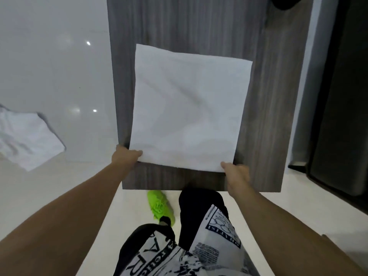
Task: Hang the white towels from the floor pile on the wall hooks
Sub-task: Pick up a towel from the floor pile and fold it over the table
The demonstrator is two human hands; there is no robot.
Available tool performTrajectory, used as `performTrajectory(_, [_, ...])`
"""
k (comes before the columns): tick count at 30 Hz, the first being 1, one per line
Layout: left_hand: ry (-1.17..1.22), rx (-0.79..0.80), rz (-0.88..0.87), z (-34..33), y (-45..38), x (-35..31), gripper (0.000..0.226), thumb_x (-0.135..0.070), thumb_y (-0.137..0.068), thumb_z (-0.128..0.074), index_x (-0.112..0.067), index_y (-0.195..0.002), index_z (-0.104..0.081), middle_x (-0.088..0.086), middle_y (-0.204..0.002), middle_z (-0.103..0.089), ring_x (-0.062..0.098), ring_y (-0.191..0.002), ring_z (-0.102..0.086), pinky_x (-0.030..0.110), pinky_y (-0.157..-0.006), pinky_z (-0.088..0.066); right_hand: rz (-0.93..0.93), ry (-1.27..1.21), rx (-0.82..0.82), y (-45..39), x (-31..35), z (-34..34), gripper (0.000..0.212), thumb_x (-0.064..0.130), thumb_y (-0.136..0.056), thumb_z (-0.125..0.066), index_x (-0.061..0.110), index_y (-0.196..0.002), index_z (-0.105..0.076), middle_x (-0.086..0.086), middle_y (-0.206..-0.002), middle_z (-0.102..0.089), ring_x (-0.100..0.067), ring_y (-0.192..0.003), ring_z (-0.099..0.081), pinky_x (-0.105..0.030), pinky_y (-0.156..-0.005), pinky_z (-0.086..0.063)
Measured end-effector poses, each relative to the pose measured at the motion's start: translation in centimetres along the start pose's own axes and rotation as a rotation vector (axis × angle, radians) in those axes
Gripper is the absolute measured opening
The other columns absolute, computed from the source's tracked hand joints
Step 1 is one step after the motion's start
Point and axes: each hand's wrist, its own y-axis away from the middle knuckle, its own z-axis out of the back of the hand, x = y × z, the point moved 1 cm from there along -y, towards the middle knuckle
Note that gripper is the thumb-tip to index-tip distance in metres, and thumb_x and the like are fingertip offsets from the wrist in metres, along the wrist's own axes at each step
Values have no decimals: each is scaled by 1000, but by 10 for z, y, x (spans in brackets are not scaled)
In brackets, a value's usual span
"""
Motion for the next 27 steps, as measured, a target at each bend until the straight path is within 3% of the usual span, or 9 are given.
performTrajectory(3, [283, 88, 186, -15, -8, 13, 67, -19, -75, -81, 2, -129, -49, 22, -121, -63, 39, -106, -64, 50, -89, -55, -246, -298, 143, 4, -8, -12, 25, 12, -82, -76, 7, -102, -62, -13, -109, -66, -27, -96, -64, -40, -81, -54])
performTrajectory(6, [607, 214, 257, -35, 0, 16, 40, -9, -86, -71, -1, -122, -56, 19, -116, -65, 35, -96, -68, 41, -68, -56, -367, -512, 293, 13, -10, -29, 35, 9, -83, -76, 6, -115, -62, -16, -113, -66, -30, -104, -65, -40, -92, -54])
performTrajectory(9, [757, 236, 255, -49, 16, 13, 22, -11, -93, -63, -8, -114, -57, 14, -107, -66, 26, -81, -67, 37, -63, -54, -405, -621, 360, 28, -7, -48, 38, 5, -89, -68, 3, -125, -58, -18, -121, -64, -30, -110, -63, -42, -100, -49])
performTrajectory(14, [853, 153, 126, -42, 39, 1, 20, -4, -91, -62, -8, -110, -58, 13, -98, -70, 25, -75, -71, 34, -56, -58, -296, -543, 285, 60, 10, -55, 28, 0, -93, -60, -2, -121, -57, -19, -112, -66, -28, -96, -67, -37, -82, -57])
performTrajectory(16, [777, -37, -24, -27, 50, -3, 39, -5, -84, -64, -12, -120, -54, 14, -103, -67, 28, -78, -71, 37, -61, -60, -208, -563, 212, 78, 22, -51, 24, 0, -91, -61, -1, -115, -60, -19, -109, -67, -27, -91, -69, -35, -78, -59])
performTrajectory(19, [585, -239, -317, 3, 76, -8, 81, -11, -80, -60, -35, -150, -25, 2, -109, -62, 27, -86, -68, 43, -73, -61, 42, -641, 55, 119, 44, -45, 32, -4, -84, -62, 7, -114, -57, -13, -105, -69, -28, -84, -72, -36, -66, -62])
performTrajectory(21, [613, -269, -465, 26, 99, -13, 72, -13, -80, -57, -37, -146, -39, -6, -115, -62, 26, -94, -67, 43, -83, -59, 326, -605, -40, 155, 60, -40, 36, -3, -82, -63, 17, -107, -49, -13, -104, -65, -29, -78, -71, -41, -62, -62])
performTrajectory(24, [655, -308, -586, 71, 139, -14, 40, -14, -82, -50, -29, -110, -74, 0, -105, -72, 30, -89, -69, 43, -87, -56, 690, -475, -1, 211, 76, -32, 25, 3, -88, -60, 27, -91, -59, -16, -93, -67, -24, -63, -67, -41, -63, -61])
performTrajectory(27, [675, -384, -701, 123, 179, 2, 36, -10, -84, -47, -24, -94, -78, 2, -97, -74, 27, -89, -68, 39, -90, -55, 978, -195, 59, 263, 77, -25, 22, 12, -93, -57, 18, -109, -71, -4, -104, -70, -19, -92, -67, -34, -90, -53])
